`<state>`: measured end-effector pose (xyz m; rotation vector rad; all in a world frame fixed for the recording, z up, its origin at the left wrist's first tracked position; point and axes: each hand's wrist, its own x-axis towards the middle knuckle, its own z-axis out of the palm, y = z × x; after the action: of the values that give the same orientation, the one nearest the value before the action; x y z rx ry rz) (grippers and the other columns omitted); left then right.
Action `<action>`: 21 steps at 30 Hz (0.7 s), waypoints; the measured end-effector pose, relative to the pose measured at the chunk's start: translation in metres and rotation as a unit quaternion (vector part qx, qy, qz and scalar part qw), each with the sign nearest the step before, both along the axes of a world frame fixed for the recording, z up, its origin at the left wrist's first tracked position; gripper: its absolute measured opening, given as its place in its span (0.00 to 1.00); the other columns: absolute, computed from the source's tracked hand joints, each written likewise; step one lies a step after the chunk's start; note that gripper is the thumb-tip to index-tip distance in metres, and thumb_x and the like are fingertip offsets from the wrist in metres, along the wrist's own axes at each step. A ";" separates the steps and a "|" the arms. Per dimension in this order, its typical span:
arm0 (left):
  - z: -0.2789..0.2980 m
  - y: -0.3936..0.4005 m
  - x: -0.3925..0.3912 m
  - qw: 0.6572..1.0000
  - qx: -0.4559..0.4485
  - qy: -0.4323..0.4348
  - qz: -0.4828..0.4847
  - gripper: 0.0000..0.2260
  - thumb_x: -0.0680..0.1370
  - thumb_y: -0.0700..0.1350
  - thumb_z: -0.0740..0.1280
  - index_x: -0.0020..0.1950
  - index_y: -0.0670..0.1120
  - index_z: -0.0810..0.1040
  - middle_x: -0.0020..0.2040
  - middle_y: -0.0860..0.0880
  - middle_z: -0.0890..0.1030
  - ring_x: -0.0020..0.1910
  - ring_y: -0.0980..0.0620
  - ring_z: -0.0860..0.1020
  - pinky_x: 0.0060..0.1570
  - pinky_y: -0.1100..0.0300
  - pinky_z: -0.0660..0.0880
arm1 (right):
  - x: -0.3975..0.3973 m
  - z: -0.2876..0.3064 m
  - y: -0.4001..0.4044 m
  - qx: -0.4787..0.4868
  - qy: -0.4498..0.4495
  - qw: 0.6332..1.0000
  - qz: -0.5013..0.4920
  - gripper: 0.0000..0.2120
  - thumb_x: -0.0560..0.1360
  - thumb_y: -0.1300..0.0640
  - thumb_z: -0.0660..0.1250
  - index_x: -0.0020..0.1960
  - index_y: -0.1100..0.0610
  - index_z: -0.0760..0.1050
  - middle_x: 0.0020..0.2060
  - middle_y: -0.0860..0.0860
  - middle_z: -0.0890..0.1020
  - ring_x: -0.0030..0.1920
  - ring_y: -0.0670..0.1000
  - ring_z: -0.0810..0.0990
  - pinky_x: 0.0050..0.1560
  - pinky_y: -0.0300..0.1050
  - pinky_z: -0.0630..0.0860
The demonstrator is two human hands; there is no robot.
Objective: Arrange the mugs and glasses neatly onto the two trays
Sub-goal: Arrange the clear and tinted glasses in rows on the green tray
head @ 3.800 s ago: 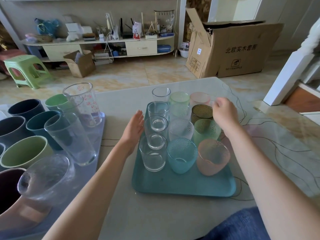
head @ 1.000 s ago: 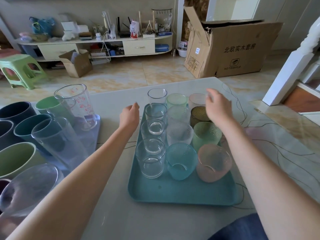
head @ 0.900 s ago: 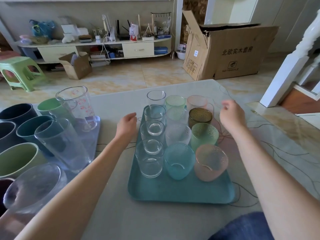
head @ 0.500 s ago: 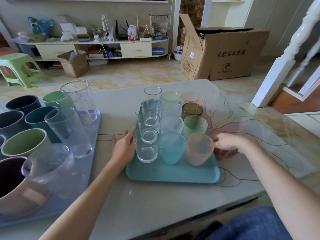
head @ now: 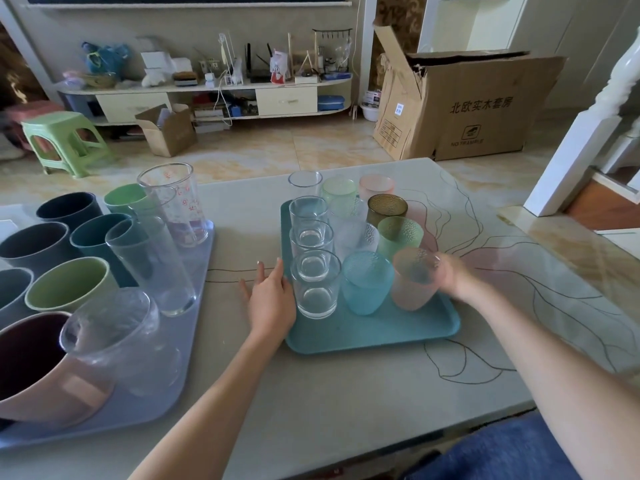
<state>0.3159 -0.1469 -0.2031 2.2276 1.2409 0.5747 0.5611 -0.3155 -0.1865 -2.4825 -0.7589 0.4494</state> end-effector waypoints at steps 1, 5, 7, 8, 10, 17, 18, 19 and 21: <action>-0.001 0.001 0.004 1.000 0.005 0.004 0.006 0.22 0.80 0.39 0.51 0.74 0.46 0.63 0.63 0.45 0.79 0.78 0.51 0.51 0.75 0.47 0.41 | 0.005 -0.001 0.004 0.004 -0.009 1.000 -0.001 0.10 0.76 0.61 0.60 0.53 0.65 0.75 0.52 0.65 0.80 0.54 0.62 0.78 0.52 0.49 0.74; -0.001 0.010 0.021 1.000 0.012 0.006 0.021 0.21 0.80 0.38 0.51 0.74 0.44 0.63 0.70 0.41 0.72 0.77 0.50 0.52 0.75 0.50 0.47 | 0.015 0.001 0.012 -0.002 -0.048 0.999 -0.008 0.10 0.76 0.59 0.59 0.54 0.59 0.75 0.51 0.60 0.81 0.51 0.61 0.79 0.54 0.56 0.76; 0.001 0.015 0.027 1.000 0.015 0.003 0.022 0.21 0.80 0.38 0.51 0.73 0.44 0.63 0.70 0.40 0.71 0.77 0.50 0.53 0.75 0.51 0.49 | 0.017 0.004 0.018 0.000 -0.059 0.998 -0.018 0.12 0.77 0.58 0.59 0.58 0.60 0.74 0.53 0.60 0.81 0.52 0.60 0.79 0.54 0.53 0.75; 0.001 0.018 0.030 1.000 0.019 0.003 0.020 0.21 0.80 0.38 0.51 0.73 0.44 0.64 0.69 0.41 0.72 0.77 0.50 0.54 0.75 0.51 0.49 | 0.018 0.005 0.021 0.002 -0.060 0.998 -0.021 0.12 0.77 0.58 0.59 0.58 0.59 0.74 0.54 0.60 0.81 0.52 0.60 0.79 0.53 0.51 0.75; 0.001 0.024 0.034 1.000 0.022 0.004 0.019 0.21 0.80 0.38 0.51 0.73 0.44 0.64 0.70 0.41 0.72 0.77 0.50 0.55 0.75 0.51 0.49 | 0.022 0.004 0.025 0.001 -0.053 0.998 -0.026 0.11 0.77 0.58 0.59 0.56 0.59 0.75 0.53 0.60 0.81 0.50 0.59 0.78 0.50 0.49 0.74; -0.003 0.033 0.038 0.999 0.022 0.009 0.023 0.21 0.80 0.40 0.51 0.74 0.47 0.64 0.69 0.45 0.73 0.76 0.52 0.56 0.74 0.52 0.49 | 0.025 0.004 0.025 -0.005 -0.048 0.998 -0.050 0.09 0.77 0.55 0.59 0.51 0.58 0.74 0.52 0.61 0.80 0.48 0.58 0.77 0.48 0.49 0.72; -0.004 0.033 0.038 1.000 0.019 0.008 0.022 0.21 0.81 0.40 0.51 0.74 0.47 0.64 0.69 0.46 0.73 0.77 0.52 0.56 0.74 0.52 0.48 | 0.026 0.003 0.025 -0.006 -0.047 0.997 -0.053 0.10 0.77 0.54 0.59 0.52 0.58 0.74 0.52 0.60 0.80 0.48 0.58 0.77 0.47 0.48 0.72; -0.004 0.032 0.037 1.000 0.018 0.008 0.022 0.21 0.81 0.41 0.50 0.74 0.48 0.64 0.69 0.46 0.73 0.77 0.53 0.56 0.74 0.53 0.48 | 0.025 0.004 0.024 -0.006 -0.043 0.998 -0.050 0.11 0.77 0.53 0.58 0.53 0.58 0.74 0.51 0.60 0.80 0.47 0.57 0.76 0.45 0.47 0.71; -0.005 0.032 0.036 1.000 0.016 0.004 0.020 0.21 0.81 0.41 0.50 0.74 0.48 0.64 0.70 0.47 0.72 0.77 0.53 0.55 0.75 0.53 0.48 | 0.023 0.006 0.022 -0.003 -0.032 0.999 -0.043 0.11 0.77 0.54 0.59 0.52 0.59 0.75 0.50 0.60 0.80 0.46 0.57 0.76 0.44 0.45 0.70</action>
<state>0.3523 -0.1148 -0.2079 2.2372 1.2906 0.6055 0.5844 -0.2930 -0.1805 -2.5354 -0.6725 0.3431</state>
